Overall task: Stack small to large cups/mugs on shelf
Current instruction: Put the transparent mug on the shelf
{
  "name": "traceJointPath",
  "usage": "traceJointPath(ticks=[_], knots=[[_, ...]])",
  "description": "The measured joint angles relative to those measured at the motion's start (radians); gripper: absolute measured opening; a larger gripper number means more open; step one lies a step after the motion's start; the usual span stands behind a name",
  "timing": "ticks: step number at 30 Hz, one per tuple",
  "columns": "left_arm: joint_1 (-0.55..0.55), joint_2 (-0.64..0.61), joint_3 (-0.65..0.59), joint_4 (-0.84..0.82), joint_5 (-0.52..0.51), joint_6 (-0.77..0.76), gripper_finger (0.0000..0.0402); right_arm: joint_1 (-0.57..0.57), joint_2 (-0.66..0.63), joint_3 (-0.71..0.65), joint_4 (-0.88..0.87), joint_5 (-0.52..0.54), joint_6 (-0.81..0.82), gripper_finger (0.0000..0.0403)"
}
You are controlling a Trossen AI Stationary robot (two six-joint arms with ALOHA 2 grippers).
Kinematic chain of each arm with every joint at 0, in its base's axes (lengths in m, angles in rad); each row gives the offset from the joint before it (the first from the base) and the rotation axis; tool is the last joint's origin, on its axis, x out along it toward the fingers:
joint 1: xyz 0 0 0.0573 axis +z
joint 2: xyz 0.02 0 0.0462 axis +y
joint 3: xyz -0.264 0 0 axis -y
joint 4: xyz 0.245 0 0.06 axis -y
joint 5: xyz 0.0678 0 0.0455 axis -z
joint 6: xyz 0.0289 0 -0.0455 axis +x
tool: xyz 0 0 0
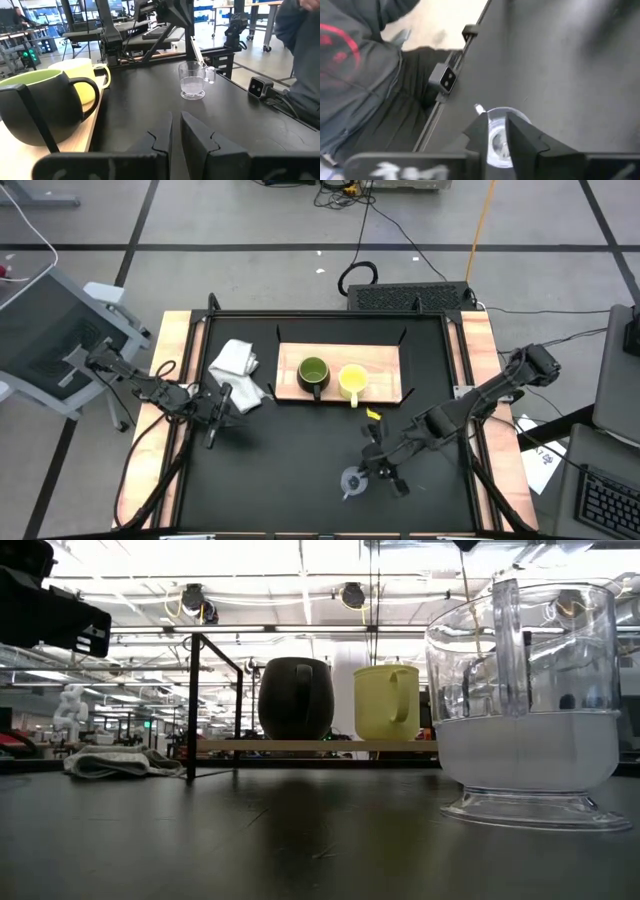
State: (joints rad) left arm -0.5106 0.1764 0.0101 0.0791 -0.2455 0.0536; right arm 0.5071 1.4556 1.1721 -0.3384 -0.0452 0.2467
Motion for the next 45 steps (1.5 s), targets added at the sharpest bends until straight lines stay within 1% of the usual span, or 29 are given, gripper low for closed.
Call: traceJointPath(ticks=[5,9,11,14,18,26,35,45], knots=[[0.0,0.0,0.0,-0.001,0.0,-0.015,0.004,0.001,0.063,0.042,-0.081,0.007,0.063,0.011],[0.0,0.0,0.0,-0.001,0.0,-0.015,0.004,-0.037,0.092,0.043,-0.124,0.013,0.176,0.0156],[0.0,0.0,0.0,-0.001,0.0,-0.021,0.004,-0.06,0.097,0.043,-0.119,-0.017,0.242,0.0173],[0.0,0.0,0.001,0.005,0.0,-0.038,0.004,-0.083,0.097,0.044,-0.125,-0.067,0.292,0.0189],[0.0,0.0,0.001,0.005,0.0,-0.049,0.004,-0.116,0.098,0.044,-0.171,-0.111,0.332,0.0189],[0.0,0.0,0.001,0.004,0.0,-0.036,0.004,-0.128,0.163,0.044,-0.215,-0.117,0.348,0.0179],[0.0,0.0,0.001,0.0,0.0,-0.031,0.004,-0.127,0.229,0.044,-0.212,-0.12,0.339,0.0179],[0.0,0.0,0.001,-0.001,0.0,-0.032,0.004,-0.126,0.241,0.043,-0.194,-0.131,0.336,0.0178]])
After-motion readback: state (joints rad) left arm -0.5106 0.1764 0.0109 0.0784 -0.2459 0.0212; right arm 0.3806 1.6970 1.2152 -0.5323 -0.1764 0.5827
